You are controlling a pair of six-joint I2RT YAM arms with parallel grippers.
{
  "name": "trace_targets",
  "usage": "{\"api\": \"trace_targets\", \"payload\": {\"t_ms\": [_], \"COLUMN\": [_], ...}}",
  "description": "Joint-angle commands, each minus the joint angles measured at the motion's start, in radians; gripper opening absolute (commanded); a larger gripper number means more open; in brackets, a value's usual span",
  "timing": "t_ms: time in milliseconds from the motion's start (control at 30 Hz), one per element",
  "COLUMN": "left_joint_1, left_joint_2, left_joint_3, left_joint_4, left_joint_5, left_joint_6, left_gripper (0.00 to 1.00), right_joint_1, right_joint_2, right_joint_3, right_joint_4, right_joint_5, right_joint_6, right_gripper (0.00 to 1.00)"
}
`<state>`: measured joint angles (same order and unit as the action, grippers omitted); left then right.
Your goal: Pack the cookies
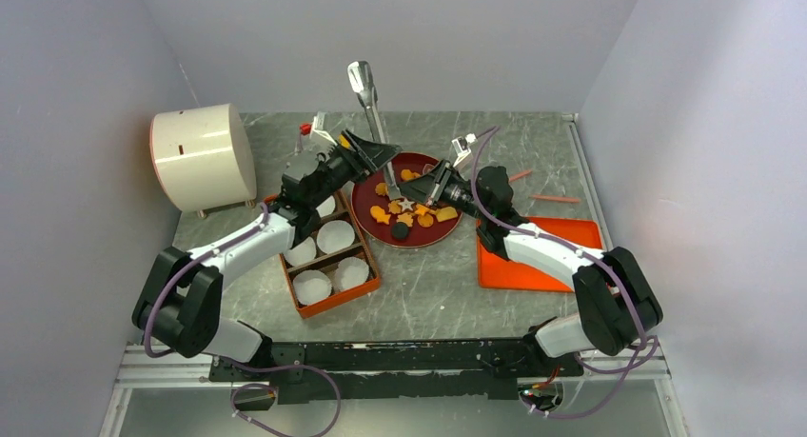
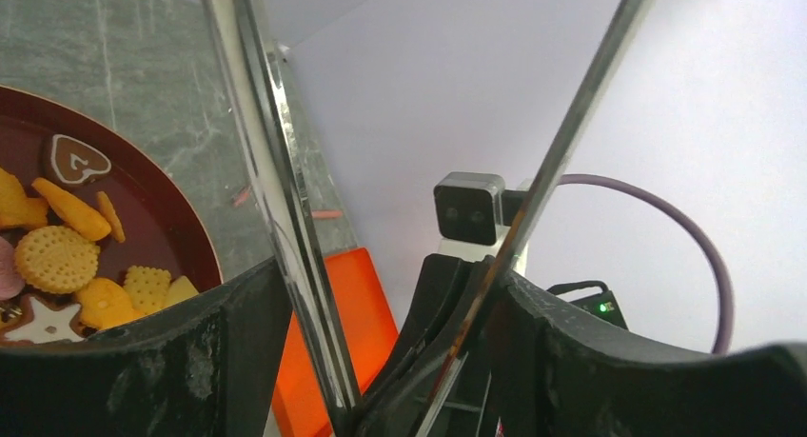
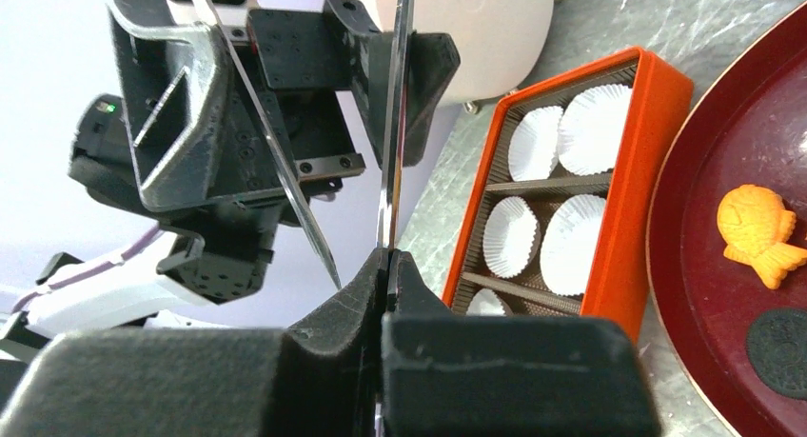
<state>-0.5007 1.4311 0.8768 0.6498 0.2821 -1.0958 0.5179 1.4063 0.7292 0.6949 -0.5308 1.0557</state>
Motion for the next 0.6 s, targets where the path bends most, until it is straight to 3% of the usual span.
{"api": "trace_targets", "payload": {"t_ms": [0, 567], "left_joint_1": [0.000, 0.000], "left_joint_2": [-0.037, 0.041], "left_joint_3": [-0.051, -0.003], "left_joint_4": [0.139, 0.233], "left_joint_5": [-0.046, -0.089], "left_joint_6": [-0.089, -0.090], "left_gripper": [0.75, 0.79], "right_joint_1": [-0.001, -0.001], "right_joint_2": [0.000, -0.018], "right_joint_3": [-0.005, -0.007], "right_joint_4": [0.127, 0.086], "right_joint_5": [0.020, 0.033], "right_joint_6": [0.056, 0.056], "right_gripper": [0.00, 0.00]}}
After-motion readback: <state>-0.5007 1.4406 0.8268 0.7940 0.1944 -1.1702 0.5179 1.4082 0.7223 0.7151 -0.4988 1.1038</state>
